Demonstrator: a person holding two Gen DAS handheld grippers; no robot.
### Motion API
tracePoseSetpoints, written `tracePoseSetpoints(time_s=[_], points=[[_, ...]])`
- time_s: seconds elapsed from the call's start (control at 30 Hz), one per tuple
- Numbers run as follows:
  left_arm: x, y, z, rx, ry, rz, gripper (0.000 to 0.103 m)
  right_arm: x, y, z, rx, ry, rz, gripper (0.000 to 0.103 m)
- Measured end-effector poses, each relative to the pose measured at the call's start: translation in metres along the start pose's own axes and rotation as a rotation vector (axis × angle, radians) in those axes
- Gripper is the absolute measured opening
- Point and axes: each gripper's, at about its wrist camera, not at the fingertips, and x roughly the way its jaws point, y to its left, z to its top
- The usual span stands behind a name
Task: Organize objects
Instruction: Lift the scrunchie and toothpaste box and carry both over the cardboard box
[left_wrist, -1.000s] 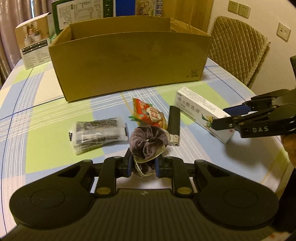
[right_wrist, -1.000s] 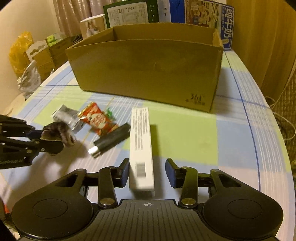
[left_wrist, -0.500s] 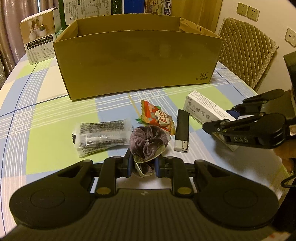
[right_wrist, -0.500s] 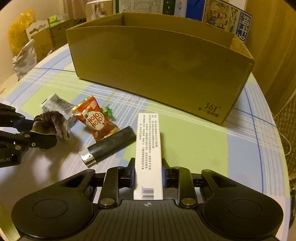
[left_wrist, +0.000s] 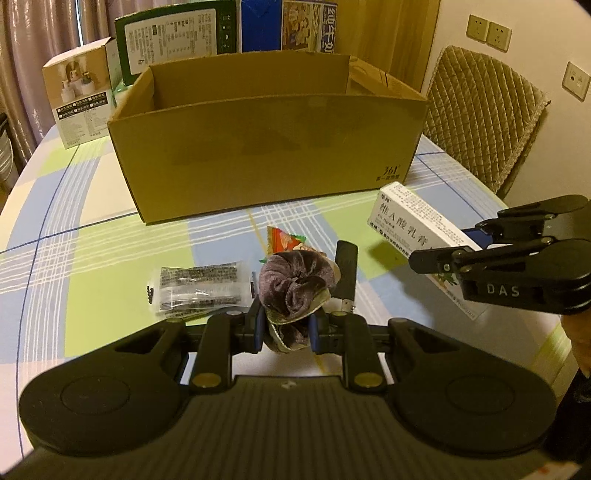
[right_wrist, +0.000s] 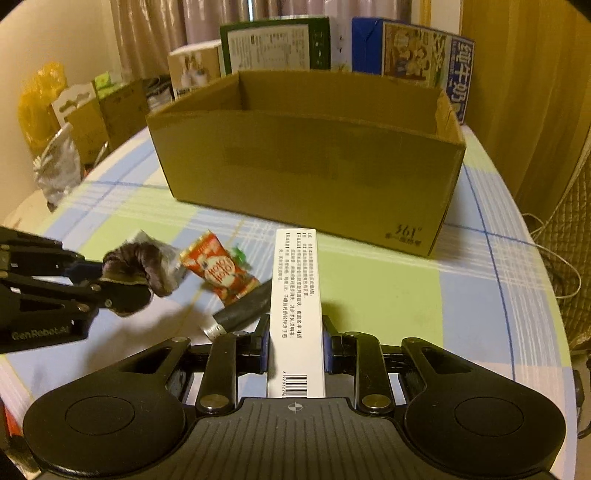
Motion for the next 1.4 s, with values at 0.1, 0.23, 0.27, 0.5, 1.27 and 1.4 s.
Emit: tracePoseSetpoints(time_s=[0.1,0.23,0.27,0.5,1.27,1.4], points=[[-0.006,-0.003,0.003,0.000,-0.004,0.009,0.018,-0.008,0.002,0.004,0.004,-0.021,0.002,0.023],[-0.015,-0.008,0.006,0.007,-0.018,0.012,0.018,-0.017,0.005,0.005,0.003,-0.036,0.004,0.023],[-0.017,-0.010,0.007,0.009,-0.023,0.013,0.018,-0.018,0.006,0.005,0.002,-0.038,0.003,0.023],[-0.030,-0.018,0.009,0.018,-0.041,0.010,0.018,-0.033,0.010,0.006,0.000,-0.057,-0.002,0.023],[-0.053,-0.008,0.077,-0.028,-0.179,0.060,0.018,-0.064,0.005,0.053,0.047,-0.209,-0.053,0.023],[-0.051,0.000,0.100,-0.033,-0.212,0.085,0.018,-0.055,0.006,0.076,0.042,-0.228,-0.056,0.023]])
